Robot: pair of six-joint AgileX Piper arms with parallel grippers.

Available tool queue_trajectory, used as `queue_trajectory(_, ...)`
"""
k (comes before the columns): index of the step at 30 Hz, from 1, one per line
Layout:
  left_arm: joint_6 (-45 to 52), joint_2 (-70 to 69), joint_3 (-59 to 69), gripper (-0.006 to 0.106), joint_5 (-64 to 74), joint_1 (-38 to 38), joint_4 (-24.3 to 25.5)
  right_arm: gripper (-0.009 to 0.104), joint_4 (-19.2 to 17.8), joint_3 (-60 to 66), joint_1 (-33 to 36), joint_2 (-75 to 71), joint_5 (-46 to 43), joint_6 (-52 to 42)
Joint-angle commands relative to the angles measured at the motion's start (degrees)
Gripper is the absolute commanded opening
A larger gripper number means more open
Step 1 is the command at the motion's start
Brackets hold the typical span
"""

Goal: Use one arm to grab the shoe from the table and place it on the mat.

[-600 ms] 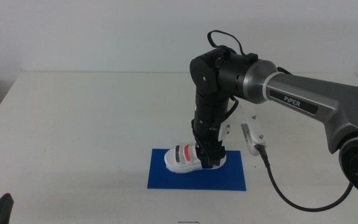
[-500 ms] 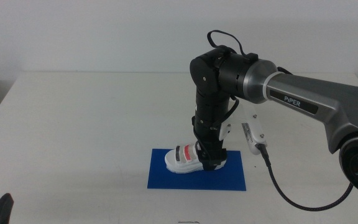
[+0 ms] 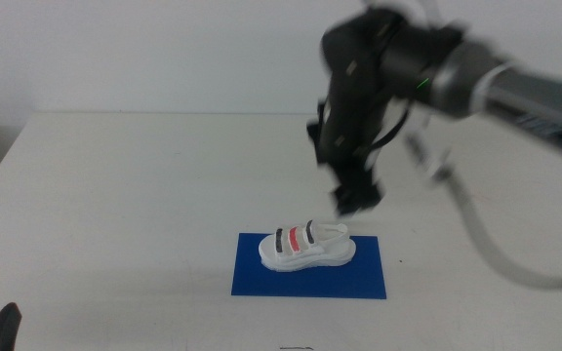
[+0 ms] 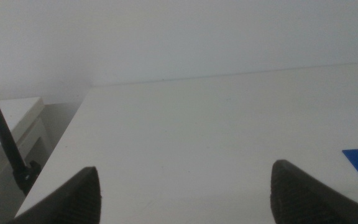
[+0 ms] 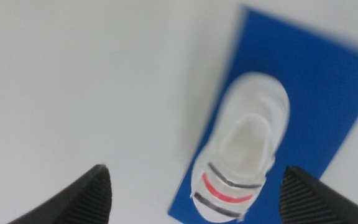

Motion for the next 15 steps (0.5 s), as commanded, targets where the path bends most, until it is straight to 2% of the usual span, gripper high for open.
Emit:
queue_trajectory(1, -0.84, -1.11, -0.19, 0.094, -4.76, -0.26, -0.49, 0.094, -5.62, -1.38, 0.04, -8.40, 5.00, -14.89)
queue_trajectory(3, -0.84, -1.11, -0.19, 0.094, -4.76, -0.26, -0.49, 0.094, -12.49, -1.38, 0.04, -12.39, 5.00, -37.56)
queue_trajectory(6, -0.84, -1.11, -0.19, 0.094, -4.76, -0.26, -0.49, 0.094, -18.59, -1.38, 0.04, -18.30, 4.94, -71.47)
queue_trajectory(10, -0.84, -1.11, -0.19, 0.094, -4.76, -0.26, -0.49, 0.094, -25.27, -1.38, 0.04, -23.54, 4.94, -103.13)
queue_trajectory(13, -0.84, -1.11, -0.19, 0.094, -4.76, -0.26, -0.49, 0.094, -25.40, -1.38, 0.04, -26.44, 4.27, -114.82)
queue_trajectory(15, -0.84, -1.11, -0.19, 0.094, -4.76, -0.26, -0.49, 0.094, -21.26, -1.38, -1.60, -29.18, 4.55, -118.00)
